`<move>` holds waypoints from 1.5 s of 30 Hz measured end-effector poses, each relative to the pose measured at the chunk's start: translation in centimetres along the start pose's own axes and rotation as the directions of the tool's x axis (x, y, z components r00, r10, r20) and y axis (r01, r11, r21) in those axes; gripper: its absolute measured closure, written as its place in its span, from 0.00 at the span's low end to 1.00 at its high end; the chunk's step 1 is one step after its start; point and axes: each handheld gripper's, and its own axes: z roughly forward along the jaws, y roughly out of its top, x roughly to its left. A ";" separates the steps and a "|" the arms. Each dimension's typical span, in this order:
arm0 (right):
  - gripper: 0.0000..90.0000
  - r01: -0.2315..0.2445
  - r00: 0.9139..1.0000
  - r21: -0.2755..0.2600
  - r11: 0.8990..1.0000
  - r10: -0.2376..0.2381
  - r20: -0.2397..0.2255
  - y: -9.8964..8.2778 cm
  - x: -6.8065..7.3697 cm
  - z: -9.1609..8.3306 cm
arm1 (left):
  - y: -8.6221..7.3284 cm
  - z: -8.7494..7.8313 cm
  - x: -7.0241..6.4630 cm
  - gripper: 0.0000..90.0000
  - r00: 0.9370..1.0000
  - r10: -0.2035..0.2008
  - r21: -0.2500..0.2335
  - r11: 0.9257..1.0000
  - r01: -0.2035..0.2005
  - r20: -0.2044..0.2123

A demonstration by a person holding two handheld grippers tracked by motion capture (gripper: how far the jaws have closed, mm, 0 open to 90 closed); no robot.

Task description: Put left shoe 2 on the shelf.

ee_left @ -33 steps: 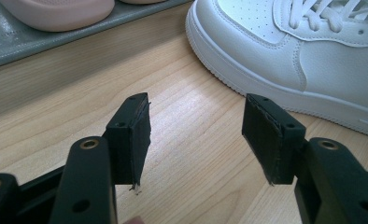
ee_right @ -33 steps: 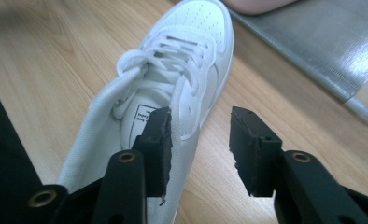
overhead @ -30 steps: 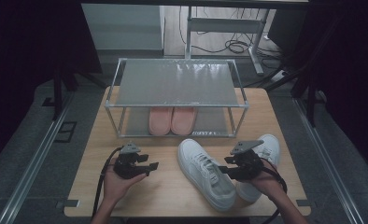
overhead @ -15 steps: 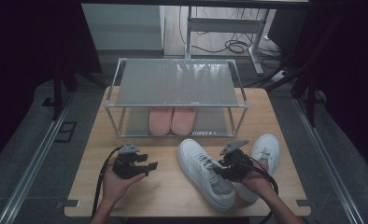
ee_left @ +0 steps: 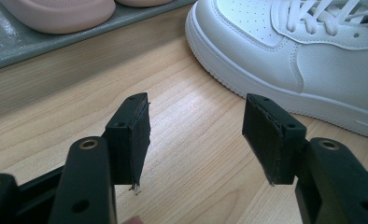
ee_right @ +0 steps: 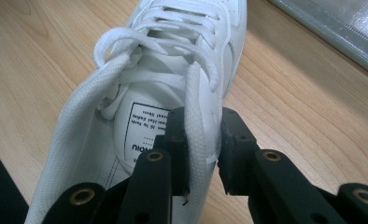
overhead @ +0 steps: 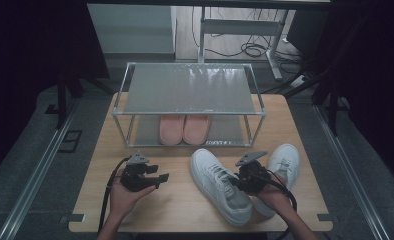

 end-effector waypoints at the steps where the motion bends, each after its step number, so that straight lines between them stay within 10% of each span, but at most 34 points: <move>1: 0.84 -0.003 1.000 -0.005 1.000 0.003 0.003 0.0 0.0 0.0 | 0.0 0.0 0.0 0.46 1.000 0.000 0.001 1.000 0.000 0.000; 45: 0.88 -0.005 1.000 -0.204 0.979 0.007 0.012 2.2 3.0 -1.4 | -0.1 0.0 0.2 0.46 1.000 -0.002 0.001 1.000 0.002 -0.006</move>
